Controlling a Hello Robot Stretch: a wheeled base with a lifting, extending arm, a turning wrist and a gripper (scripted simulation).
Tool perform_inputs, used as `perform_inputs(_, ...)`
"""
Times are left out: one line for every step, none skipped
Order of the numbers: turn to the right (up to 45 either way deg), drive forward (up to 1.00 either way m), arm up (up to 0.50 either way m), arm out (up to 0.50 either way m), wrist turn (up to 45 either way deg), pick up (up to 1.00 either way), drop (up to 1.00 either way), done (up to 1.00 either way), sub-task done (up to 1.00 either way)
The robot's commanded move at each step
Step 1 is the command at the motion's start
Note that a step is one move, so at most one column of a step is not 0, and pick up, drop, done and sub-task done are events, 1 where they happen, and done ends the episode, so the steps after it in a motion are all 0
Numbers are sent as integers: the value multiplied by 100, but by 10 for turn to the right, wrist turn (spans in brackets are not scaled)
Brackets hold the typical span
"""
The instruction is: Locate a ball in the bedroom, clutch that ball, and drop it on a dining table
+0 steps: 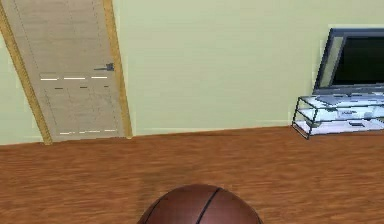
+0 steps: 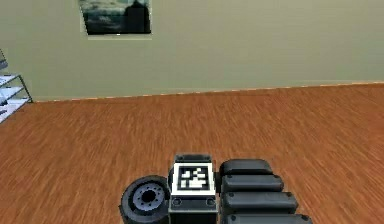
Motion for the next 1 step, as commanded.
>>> perform_inputs(-450, 0, 0, 0, 0, 0, 0, 0, 0)
